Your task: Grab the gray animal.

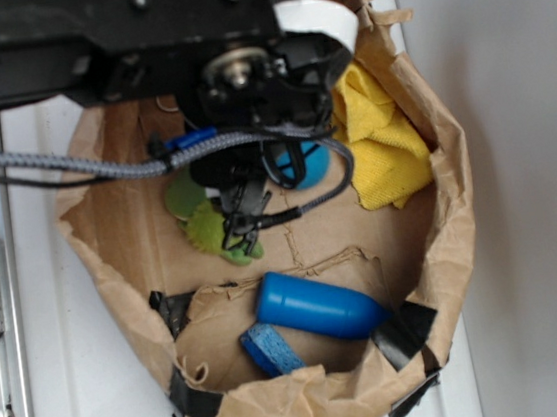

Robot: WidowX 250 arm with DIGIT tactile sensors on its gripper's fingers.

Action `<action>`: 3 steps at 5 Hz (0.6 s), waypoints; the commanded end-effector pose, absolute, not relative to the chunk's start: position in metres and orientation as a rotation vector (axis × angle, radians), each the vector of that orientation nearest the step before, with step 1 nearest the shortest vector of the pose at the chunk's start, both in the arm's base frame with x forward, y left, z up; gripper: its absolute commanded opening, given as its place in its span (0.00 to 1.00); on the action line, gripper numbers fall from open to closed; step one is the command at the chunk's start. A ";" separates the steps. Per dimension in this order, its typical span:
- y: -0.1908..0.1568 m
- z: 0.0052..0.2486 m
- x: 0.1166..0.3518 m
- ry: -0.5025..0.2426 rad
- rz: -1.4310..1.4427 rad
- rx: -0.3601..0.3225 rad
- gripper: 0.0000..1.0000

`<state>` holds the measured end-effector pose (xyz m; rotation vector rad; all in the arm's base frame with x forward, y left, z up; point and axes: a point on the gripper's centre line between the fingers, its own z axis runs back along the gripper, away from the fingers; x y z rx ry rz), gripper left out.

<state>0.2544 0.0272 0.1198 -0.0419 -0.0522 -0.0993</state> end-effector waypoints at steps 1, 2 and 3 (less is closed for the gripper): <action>0.004 0.150 0.270 -0.120 -0.160 -0.012 0.00; 0.016 0.141 0.265 -0.127 -0.148 0.033 0.28; 0.034 0.131 0.255 -0.146 -0.073 0.082 1.00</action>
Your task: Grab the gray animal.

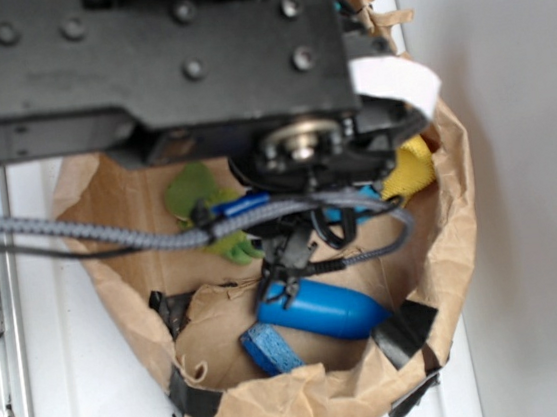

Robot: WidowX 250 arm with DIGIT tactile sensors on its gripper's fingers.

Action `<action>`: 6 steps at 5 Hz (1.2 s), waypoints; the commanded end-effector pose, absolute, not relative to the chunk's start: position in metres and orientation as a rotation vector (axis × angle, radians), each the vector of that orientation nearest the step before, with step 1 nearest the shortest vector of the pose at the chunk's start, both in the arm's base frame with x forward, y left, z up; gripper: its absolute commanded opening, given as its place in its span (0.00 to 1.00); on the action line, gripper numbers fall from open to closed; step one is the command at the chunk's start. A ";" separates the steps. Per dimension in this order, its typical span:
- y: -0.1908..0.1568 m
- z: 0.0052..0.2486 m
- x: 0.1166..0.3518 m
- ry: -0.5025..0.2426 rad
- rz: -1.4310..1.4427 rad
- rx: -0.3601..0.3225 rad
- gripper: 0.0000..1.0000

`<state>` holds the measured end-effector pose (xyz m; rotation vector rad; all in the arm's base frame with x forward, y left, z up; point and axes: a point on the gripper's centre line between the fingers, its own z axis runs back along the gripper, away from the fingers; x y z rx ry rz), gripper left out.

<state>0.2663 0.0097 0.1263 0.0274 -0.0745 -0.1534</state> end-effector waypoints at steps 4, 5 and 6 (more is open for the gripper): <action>0.086 0.087 0.263 -0.078 0.091 0.193 1.00; 0.094 0.079 0.267 -0.064 0.110 0.215 1.00; 0.095 0.076 0.269 -0.060 0.116 0.221 1.00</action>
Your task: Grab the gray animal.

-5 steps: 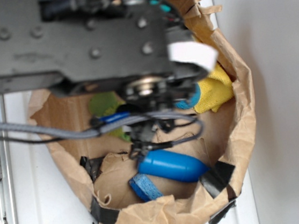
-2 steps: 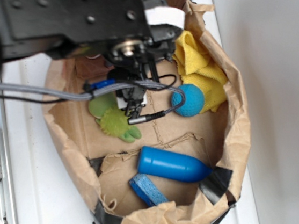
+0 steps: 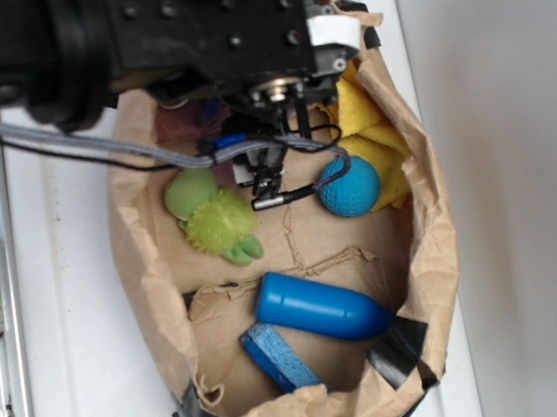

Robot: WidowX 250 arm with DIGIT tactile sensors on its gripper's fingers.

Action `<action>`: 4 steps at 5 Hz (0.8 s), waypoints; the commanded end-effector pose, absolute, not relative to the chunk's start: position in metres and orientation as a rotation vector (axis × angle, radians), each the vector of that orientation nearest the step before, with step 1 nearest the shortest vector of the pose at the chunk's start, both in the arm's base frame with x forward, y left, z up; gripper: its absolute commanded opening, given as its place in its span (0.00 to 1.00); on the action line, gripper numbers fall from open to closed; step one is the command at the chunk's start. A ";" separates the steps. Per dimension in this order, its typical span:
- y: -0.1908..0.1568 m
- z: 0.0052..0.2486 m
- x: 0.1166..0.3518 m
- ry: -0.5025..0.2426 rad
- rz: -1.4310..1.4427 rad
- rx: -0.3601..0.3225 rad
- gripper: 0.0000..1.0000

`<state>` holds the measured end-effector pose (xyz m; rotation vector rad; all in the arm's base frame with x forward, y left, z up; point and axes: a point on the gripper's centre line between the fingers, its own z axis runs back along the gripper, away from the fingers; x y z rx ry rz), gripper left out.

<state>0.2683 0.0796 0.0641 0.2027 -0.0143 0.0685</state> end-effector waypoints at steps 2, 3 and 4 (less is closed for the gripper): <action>0.072 0.090 0.270 -0.105 0.054 0.165 1.00; 0.055 0.095 0.270 -0.143 0.010 0.117 1.00; 0.046 0.096 0.271 -0.138 -0.021 0.099 1.00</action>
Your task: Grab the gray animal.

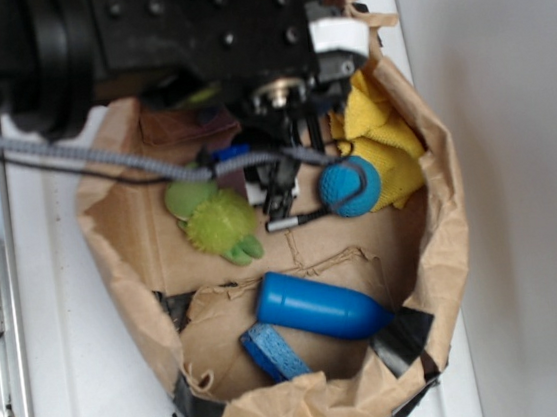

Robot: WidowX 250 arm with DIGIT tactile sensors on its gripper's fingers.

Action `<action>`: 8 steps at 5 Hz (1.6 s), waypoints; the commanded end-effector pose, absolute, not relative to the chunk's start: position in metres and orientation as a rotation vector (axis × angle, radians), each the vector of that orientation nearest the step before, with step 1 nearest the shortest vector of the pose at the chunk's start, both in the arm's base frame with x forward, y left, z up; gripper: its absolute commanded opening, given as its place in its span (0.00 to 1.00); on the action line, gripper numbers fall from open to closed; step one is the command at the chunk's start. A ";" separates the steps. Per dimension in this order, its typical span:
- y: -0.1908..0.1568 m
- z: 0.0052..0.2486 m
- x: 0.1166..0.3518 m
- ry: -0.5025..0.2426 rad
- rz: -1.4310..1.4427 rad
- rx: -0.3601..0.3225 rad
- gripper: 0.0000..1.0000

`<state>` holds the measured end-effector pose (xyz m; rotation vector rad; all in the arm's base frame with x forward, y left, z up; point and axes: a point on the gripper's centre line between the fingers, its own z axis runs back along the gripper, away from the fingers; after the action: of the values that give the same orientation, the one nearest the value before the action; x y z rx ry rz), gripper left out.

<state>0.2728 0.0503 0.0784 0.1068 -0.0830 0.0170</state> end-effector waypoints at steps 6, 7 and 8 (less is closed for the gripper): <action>0.098 0.089 0.266 -0.116 0.045 0.181 1.00; 0.100 0.092 0.263 -0.136 0.028 0.213 1.00; 0.107 0.094 0.264 -0.132 0.033 0.229 1.00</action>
<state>0.2688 0.0906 0.0742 0.2131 -0.0760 -0.0136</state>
